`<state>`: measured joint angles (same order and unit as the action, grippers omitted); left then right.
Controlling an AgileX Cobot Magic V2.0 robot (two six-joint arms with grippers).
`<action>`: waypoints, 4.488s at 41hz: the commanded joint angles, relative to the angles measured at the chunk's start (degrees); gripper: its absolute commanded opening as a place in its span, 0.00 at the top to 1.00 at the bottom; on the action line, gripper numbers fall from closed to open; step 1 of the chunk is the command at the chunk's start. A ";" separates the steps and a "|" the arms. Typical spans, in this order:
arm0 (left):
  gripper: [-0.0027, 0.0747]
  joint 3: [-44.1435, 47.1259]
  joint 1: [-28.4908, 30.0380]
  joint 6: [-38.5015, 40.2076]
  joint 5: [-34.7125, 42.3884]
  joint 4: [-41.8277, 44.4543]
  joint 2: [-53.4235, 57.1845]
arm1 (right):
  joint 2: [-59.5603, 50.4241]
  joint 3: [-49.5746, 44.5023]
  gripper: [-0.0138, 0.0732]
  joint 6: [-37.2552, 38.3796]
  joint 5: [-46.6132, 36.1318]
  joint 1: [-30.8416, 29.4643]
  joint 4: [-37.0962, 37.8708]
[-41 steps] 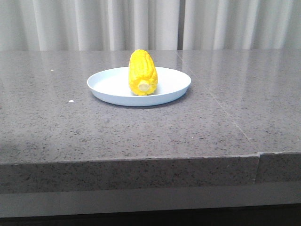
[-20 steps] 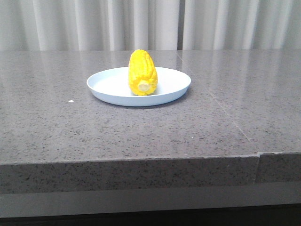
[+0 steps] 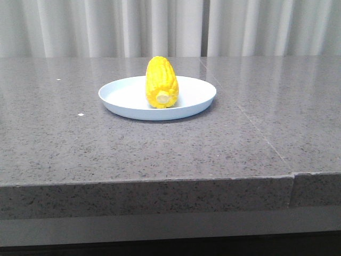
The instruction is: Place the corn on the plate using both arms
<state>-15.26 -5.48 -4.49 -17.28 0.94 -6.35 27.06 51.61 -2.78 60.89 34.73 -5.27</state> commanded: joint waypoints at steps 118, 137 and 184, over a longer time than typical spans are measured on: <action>0.99 15.66 4.97 0.52 22.52 -5.16 7.70 | -28.37 -52.22 0.98 -0.41 -66.58 -32.09 -0.39; 0.99 15.66 4.97 0.52 22.52 -5.16 7.70 | -28.43 -52.22 0.98 6.15 -68.14 -31.58 4.22; 0.99 15.66 4.97 0.52 22.52 -5.16 7.70 | -28.43 -52.22 0.98 2.14 -70.11 -31.58 1.17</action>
<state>0.34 -0.63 -4.49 0.42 -3.79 0.21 -0.60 -1.51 0.00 -4.18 3.19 -3.75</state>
